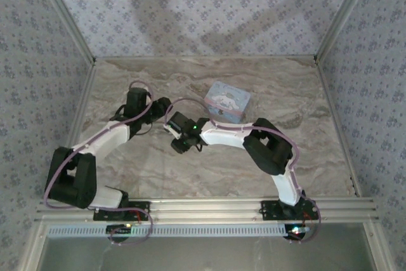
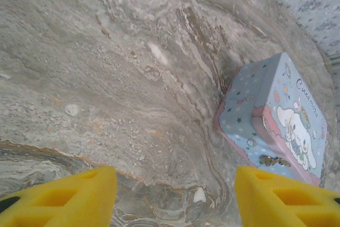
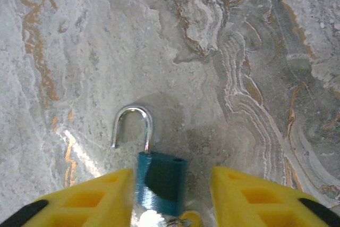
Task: Unlock a padlock with a key
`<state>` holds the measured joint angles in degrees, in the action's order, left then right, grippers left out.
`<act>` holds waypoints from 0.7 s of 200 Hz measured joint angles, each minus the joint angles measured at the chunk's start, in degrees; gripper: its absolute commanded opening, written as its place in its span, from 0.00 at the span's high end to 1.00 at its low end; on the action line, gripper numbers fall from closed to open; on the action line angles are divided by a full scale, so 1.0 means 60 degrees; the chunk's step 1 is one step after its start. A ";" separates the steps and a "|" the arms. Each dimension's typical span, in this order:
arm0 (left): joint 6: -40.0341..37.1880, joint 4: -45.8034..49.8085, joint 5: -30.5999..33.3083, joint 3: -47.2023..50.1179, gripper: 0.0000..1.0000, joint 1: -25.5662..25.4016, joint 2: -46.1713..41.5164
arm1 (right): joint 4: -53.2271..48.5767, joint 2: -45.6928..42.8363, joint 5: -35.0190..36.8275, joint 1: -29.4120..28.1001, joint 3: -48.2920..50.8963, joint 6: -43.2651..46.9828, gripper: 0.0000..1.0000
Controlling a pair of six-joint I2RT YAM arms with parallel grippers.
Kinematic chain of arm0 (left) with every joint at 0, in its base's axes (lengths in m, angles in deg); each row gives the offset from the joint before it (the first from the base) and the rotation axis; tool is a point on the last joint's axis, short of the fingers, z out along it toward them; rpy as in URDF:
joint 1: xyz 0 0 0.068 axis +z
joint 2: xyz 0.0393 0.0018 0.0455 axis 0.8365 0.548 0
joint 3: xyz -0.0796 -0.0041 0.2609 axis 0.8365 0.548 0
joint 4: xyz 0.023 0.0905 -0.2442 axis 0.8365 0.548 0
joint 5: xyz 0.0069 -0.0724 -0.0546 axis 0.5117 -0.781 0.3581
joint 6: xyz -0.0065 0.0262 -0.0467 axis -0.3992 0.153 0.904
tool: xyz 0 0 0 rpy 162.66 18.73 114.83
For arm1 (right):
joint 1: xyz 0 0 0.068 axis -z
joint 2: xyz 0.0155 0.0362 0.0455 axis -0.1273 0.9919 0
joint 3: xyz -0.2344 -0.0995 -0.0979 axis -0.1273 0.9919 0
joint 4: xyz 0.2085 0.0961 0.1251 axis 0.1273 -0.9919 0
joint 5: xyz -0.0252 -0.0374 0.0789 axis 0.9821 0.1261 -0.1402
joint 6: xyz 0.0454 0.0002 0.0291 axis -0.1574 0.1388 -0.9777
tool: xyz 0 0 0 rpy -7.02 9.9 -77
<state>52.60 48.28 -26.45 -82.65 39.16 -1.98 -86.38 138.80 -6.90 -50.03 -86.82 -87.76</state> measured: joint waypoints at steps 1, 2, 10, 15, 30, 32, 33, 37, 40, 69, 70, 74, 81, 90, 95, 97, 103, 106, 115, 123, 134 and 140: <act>0.0000 0.0007 0.0004 0.0000 0.39 0.0004 -0.0007 | -0.0004 0.0000 -0.0004 0.0000 0.0000 0.0011 0.49; 0.0000 0.0015 0.0004 0.0004 0.39 0.0004 -0.0015 | -0.0007 0.0000 -0.0004 0.0004 0.0000 0.0022 0.49; -0.0007 0.0055 0.0007 0.0011 0.39 0.0047 -0.0069 | -0.0025 0.0000 -0.0004 0.0018 0.0000 0.0022 0.49; -0.0007 0.0069 0.0007 0.0015 0.39 0.0062 -0.0095 | -0.0033 0.0000 -0.0004 0.0040 0.0000 0.0007 0.49; -0.0011 0.0164 0.0015 0.0040 0.39 0.0087 -0.0175 | -0.0051 -0.0004 0.0000 0.0080 0.0000 0.0007 0.47; -0.0018 0.0171 0.0015 0.0047 0.39 0.0087 -0.0189 | -0.0051 -0.0004 0.0007 0.0084 0.0004 0.0004 0.47; -0.0022 0.0175 0.0015 0.0047 0.39 0.0091 -0.0193 | -0.0055 -0.0007 0.0015 0.0091 0.0004 0.0007 0.47; -0.0044 0.0197 0.0044 0.0062 0.38 0.0106 -0.0211 | -0.0066 -0.0007 0.0022 0.0106 0.0004 0.0004 0.46; -0.0051 0.0204 0.0058 0.0069 0.38 0.0109 -0.0229 | -0.0066 -0.0033 0.0033 0.0113 0.0015 -0.0004 0.46; -0.0222 0.0484 0.0240 0.0131 0.13 0.0117 -0.0474 | -0.0073 -0.0823 0.0219 0.0295 0.0543 -0.0069 0.04; -0.0226 0.0492 0.0244 0.0135 0.08 0.0117 -0.0481 | -0.0080 -0.0903 0.0222 0.0313 0.0583 -0.0073 0.02; -0.0339 0.0528 0.0280 0.0142 0.02 0.0117 -0.0532 | -0.0091 -0.1118 0.0280 0.0364 0.0696 -0.0149 0.00; -0.0375 0.0612 0.0353 0.0146 0.02 0.0117 -0.0616 | -0.0106 -0.1530 0.0342 0.0474 0.0903 -0.0153 0.00; -0.0433 0.0732 0.0441 0.0146 0.02 0.0117 -0.0729 | -0.0109 -0.2106 0.0404 0.0641 0.1158 -0.0168 0.00; -0.0503 0.0790 0.0506 0.0146 0.02 0.0117 -0.0790 | -0.0087 -0.2503 0.0455 0.0780 0.1330 -0.0186 0.00; -0.0514 0.0823 0.0532 0.0146 0.02 0.0117 -0.0816 | -0.0087 -0.2597 0.0463 0.0812 0.1370 -0.0189 0.00; -0.0601 0.0903 0.0623 0.0146 0.02 0.0117 -0.0892 | -0.0073 -0.3027 0.0499 0.0991 0.1559 -0.0226 0.00; -0.0656 0.0943 0.0656 0.0146 0.02 0.0117 -0.0933 | -0.0066 -0.3304 0.0528 0.1122 0.1679 -0.0259 0.00; -0.0798 0.1075 0.0794 0.0146 0.02 0.0117 -0.1056 | 0.0018 -0.3920 0.0576 0.1428 0.2004 -0.0335 0.00; -0.0958 0.1217 0.0962 0.0146 0.02 0.0113 -0.1180 | 0.0069 -0.4495 0.0608 0.1770 0.2353 -0.0408 0.00; -0.1235 0.1457 0.1249 0.0142 0.02 0.0109 -0.1373 | 0.0102 -0.5187 0.0707 0.2299 0.2798 -0.0532 0.00; -0.1373 0.1592 0.1410 0.0135 0.02 0.0102 -0.1453 | 0.0106 -0.5493 0.0732 0.2579 0.3020 -0.0601 0.00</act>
<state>44.36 57.83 -17.99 -81.85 39.78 -10.70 -85.75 105.84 -2.51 -34.55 -68.70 -91.36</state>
